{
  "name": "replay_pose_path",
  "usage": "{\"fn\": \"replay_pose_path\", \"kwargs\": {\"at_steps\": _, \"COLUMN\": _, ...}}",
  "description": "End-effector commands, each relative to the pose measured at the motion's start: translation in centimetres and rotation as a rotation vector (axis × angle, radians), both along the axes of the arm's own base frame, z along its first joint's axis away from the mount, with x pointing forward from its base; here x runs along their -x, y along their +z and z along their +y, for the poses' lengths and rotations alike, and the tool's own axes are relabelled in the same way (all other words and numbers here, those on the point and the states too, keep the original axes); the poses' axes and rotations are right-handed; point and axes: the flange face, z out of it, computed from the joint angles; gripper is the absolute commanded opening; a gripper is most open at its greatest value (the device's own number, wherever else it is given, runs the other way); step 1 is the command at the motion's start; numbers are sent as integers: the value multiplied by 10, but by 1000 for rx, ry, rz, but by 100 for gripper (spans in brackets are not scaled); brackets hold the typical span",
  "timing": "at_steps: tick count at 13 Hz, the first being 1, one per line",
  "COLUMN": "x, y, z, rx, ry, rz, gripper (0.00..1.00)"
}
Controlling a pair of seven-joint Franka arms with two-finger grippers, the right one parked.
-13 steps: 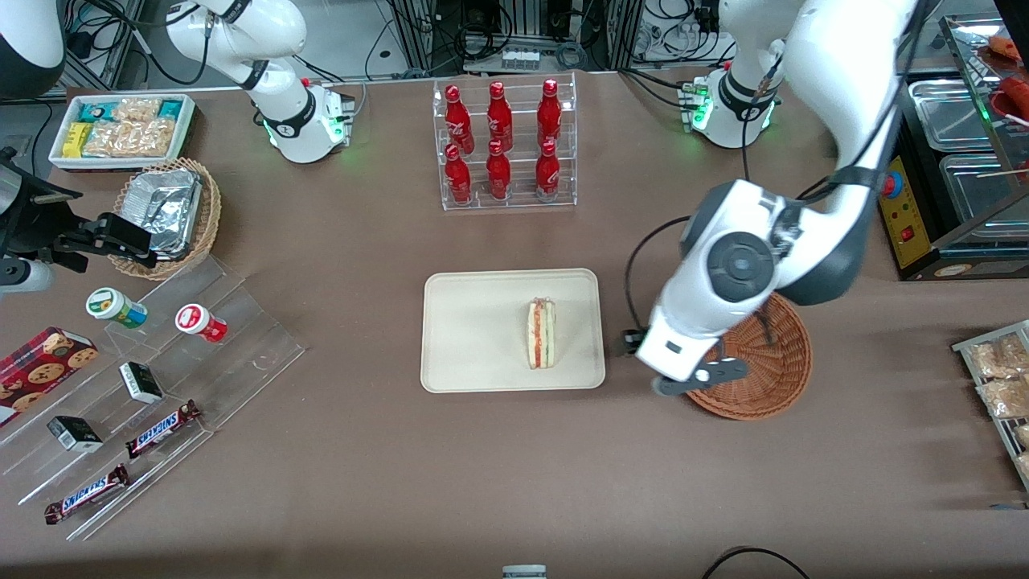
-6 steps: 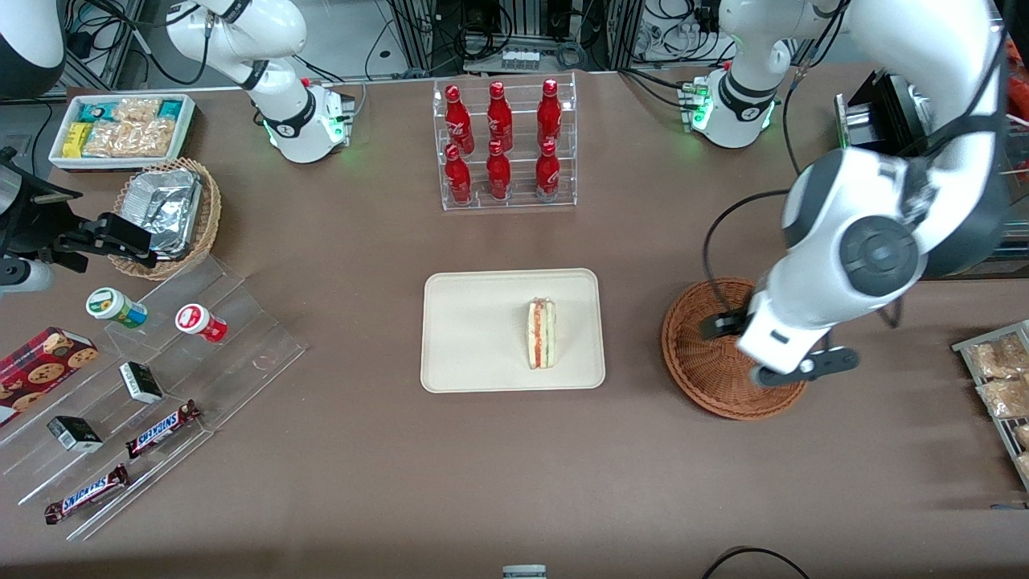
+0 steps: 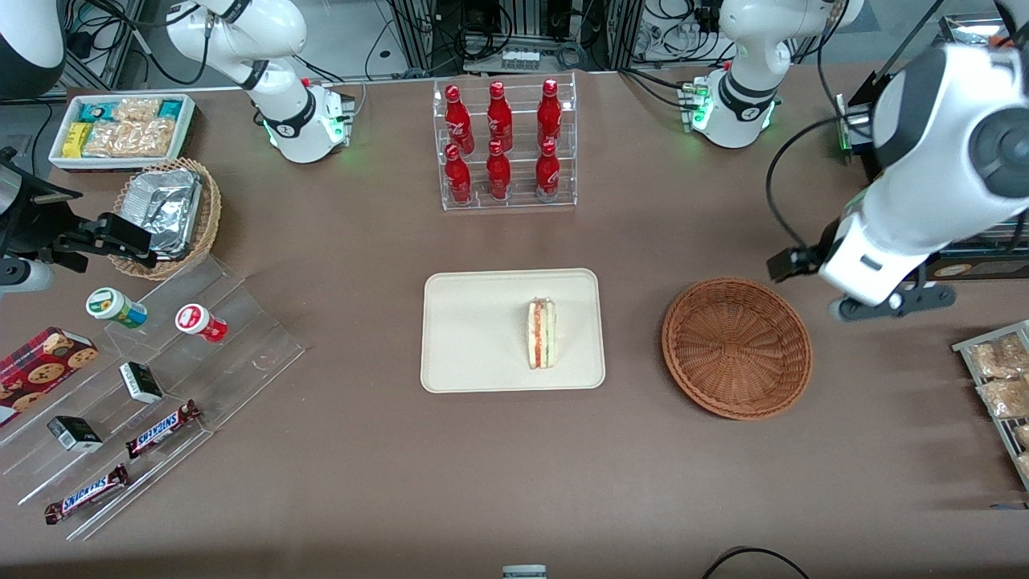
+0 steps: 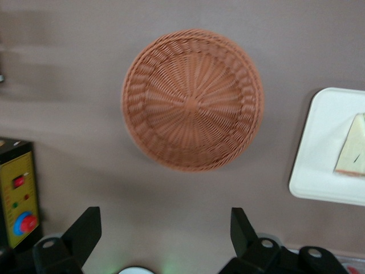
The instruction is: Place sandwich from basket to tray
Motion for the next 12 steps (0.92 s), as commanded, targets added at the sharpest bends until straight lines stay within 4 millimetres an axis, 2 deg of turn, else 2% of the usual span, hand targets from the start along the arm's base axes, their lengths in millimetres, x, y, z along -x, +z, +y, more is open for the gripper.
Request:
{"fn": "replay_pose_path", "kwargs": {"at_steps": 1, "x": 27, "y": 28, "z": 20, "rx": 6, "ry": -39, "rz": 2, "gripper": 100}}
{"fn": "replay_pose_path", "kwargs": {"at_steps": 2, "x": 34, "y": 38, "z": 22, "rx": 13, "ry": -79, "rz": 1, "gripper": 100}}
{"fn": "replay_pose_path", "kwargs": {"at_steps": 4, "x": 42, "y": 53, "z": 47, "rx": 18, "ry": -104, "rz": 3, "gripper": 100}}
{"fn": "replay_pose_path", "kwargs": {"at_steps": 5, "x": 45, "y": 59, "z": 53, "rx": 23, "ry": -134, "rz": 0, "gripper": 100}}
{"fn": "replay_pose_path", "kwargs": {"at_steps": 8, "x": 48, "y": 68, "z": 68, "rx": 21, "ry": -187, "rz": 22, "gripper": 100}}
{"fn": "replay_pose_path", "kwargs": {"at_steps": 12, "x": 49, "y": 63, "z": 68, "rx": 25, "ry": -191, "rz": 50, "gripper": 100}}
